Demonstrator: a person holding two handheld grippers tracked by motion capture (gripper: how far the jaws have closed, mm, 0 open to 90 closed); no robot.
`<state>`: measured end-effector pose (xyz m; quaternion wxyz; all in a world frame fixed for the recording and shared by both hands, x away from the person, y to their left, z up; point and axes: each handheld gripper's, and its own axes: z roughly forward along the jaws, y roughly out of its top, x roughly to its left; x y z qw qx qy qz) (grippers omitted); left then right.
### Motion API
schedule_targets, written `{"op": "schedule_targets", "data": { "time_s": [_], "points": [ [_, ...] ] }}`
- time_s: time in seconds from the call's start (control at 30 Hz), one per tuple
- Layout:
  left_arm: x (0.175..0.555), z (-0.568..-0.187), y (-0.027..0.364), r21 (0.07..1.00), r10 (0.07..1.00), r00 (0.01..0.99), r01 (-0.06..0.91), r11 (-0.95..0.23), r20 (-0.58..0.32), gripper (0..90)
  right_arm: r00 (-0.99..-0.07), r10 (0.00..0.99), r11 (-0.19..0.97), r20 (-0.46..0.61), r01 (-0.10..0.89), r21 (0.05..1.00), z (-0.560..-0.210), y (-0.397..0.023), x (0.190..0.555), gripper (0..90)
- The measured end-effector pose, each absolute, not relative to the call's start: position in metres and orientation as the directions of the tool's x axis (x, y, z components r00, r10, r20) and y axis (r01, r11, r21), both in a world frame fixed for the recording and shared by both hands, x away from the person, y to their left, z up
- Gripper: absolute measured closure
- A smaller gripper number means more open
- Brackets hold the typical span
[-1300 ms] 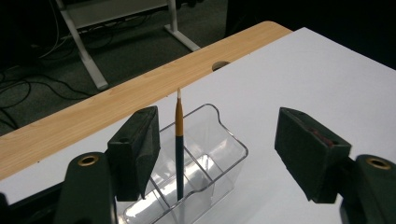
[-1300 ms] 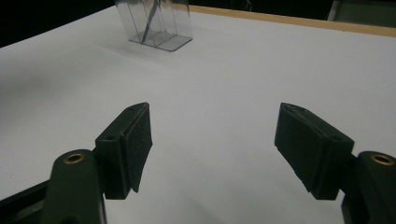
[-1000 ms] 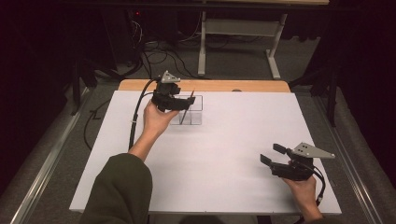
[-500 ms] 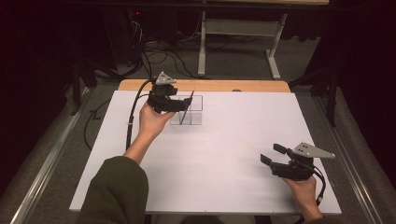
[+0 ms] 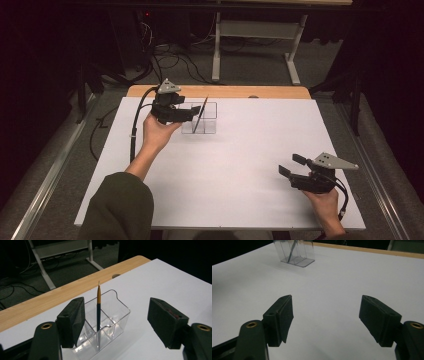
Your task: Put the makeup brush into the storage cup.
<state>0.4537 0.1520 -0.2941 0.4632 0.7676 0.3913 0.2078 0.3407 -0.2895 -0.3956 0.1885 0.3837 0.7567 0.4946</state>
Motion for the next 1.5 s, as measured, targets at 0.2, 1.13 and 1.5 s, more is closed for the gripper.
{"op": "schedule_targets", "data": {
  "time_s": [0.2,1.13,1.5],
  "points": [
    [0.448,-0.293,0.155,0.879,0.791,0.610,0.400,-0.258,-0.045,31.0,-0.633,0.768,0.215,0.095,0.395,0.893,-0.395,-0.289,0.340,29.2],
    [0.428,-0.290,0.172,0.890,0.785,0.617,0.387,-0.243,-0.054,30.7,-0.633,0.769,0.216,0.094,0.395,0.893,-0.396,-0.289,0.340,29.1],
    [0.421,-0.291,0.182,0.894,0.792,0.606,0.390,-0.220,-0.069,30.7,-0.632,0.769,0.215,0.096,0.397,0.892,-0.396,-0.289,0.340,29.1]
  ]
}}
